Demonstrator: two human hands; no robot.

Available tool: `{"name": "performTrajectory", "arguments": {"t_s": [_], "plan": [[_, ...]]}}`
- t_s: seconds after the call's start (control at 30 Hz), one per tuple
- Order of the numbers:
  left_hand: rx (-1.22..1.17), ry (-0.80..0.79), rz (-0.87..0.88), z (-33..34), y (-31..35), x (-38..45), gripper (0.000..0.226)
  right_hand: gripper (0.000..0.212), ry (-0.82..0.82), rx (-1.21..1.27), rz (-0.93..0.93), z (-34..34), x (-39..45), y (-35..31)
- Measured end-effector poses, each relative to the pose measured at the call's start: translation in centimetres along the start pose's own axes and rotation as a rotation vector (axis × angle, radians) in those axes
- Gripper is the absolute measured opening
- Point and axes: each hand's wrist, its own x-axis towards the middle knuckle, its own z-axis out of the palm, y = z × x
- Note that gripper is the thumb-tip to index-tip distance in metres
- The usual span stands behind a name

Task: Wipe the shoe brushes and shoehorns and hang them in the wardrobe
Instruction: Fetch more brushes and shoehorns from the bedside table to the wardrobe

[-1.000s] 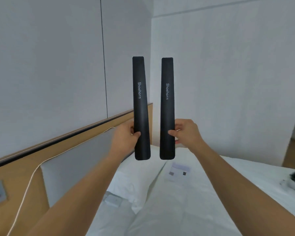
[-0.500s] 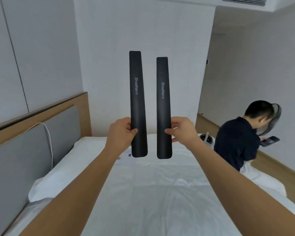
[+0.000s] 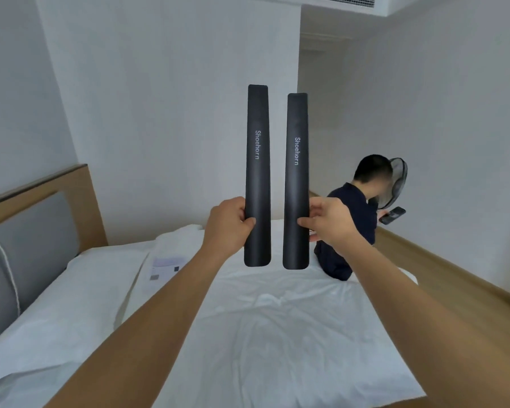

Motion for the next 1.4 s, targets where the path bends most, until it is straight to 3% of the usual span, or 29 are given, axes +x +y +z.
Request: {"name": "performTrajectory", "arguments": {"t_s": [0.6,0.8,0.87,0.93,1.4], "plan": [[-0.151,-0.211,0.172,25.8,16.9,1.2,0.002,0.026,0.258,-0.048,0.174,-26.2,-3.0,14.0],[-0.133,-0.263,0.291,33.8,21.2,2.2,0.024,0.023,0.373,-0.126,0.243,-32.8,-3.6,18.3],[-0.170,-0.317,0.311,36.6,22.3,2.9,0.015,0.023,0.398,-0.156,0.263,-34.9,-3.4,19.8],[-0.208,-0.374,0.317,39.5,23.2,3.8,0.007,0.025,0.432,-0.177,0.292,-36.7,-3.0,21.5],[-0.369,-0.587,0.342,60.1,28.3,13.8,0.004,0.025,0.619,-0.291,0.463,-49.5,5.8,32.8]]}}
